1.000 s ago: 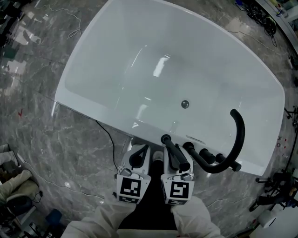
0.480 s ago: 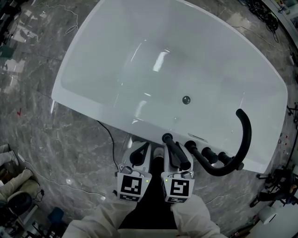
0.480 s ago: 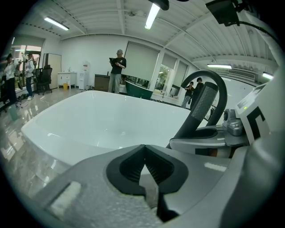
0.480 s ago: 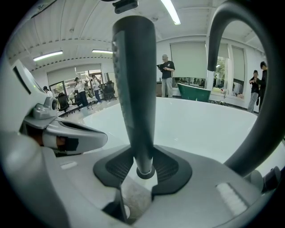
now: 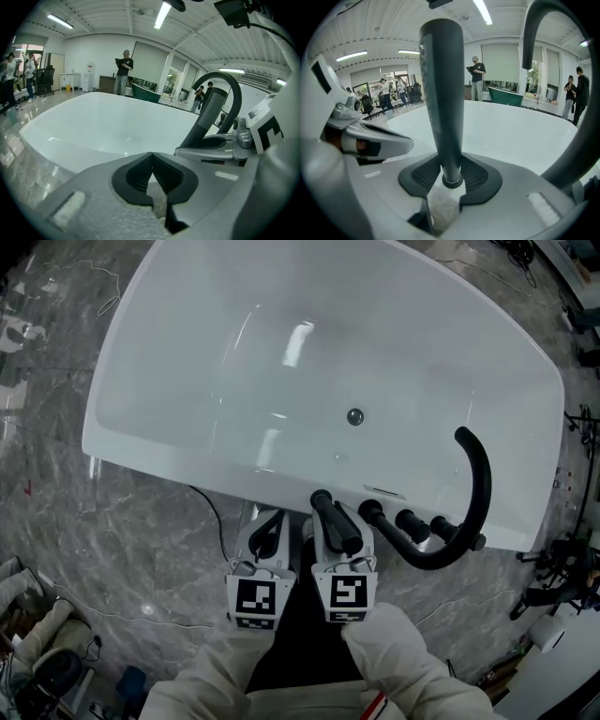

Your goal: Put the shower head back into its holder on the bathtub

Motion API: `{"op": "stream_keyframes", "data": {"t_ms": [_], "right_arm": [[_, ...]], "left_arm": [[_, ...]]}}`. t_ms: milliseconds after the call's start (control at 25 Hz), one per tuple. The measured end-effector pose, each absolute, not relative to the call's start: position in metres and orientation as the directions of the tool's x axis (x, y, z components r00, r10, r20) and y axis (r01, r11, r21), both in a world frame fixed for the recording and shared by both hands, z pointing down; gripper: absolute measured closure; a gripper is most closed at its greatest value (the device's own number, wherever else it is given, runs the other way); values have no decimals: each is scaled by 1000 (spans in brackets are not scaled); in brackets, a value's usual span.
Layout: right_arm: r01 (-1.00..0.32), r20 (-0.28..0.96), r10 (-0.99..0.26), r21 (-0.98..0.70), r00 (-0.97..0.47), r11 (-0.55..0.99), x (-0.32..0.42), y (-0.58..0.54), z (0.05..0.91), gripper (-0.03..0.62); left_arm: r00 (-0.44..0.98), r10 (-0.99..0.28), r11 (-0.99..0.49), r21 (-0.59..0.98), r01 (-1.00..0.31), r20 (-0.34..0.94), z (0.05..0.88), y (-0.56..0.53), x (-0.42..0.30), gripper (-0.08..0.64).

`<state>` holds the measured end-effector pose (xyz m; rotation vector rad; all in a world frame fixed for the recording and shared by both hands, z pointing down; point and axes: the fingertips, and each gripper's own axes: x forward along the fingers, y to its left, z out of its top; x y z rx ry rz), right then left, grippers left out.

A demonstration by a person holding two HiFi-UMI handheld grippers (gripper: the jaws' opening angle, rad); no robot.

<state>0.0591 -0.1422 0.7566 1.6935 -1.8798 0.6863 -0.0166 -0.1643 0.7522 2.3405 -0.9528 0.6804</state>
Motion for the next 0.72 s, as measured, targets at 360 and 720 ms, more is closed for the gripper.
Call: {"op": "stream_keyframes", "data": {"t_ms": [360,720], "right_arm": [[-994,675,-732,-12,-88,108,57,-145,763,456],[-997,672,-737,-16,-71,82,60,-144,762,454]], "left_arm": [[622,-471,-605,284,-744,625,762,-170,-21,558],[634,-456,-612,297,-733,624,763,-169,-15,558]]}}
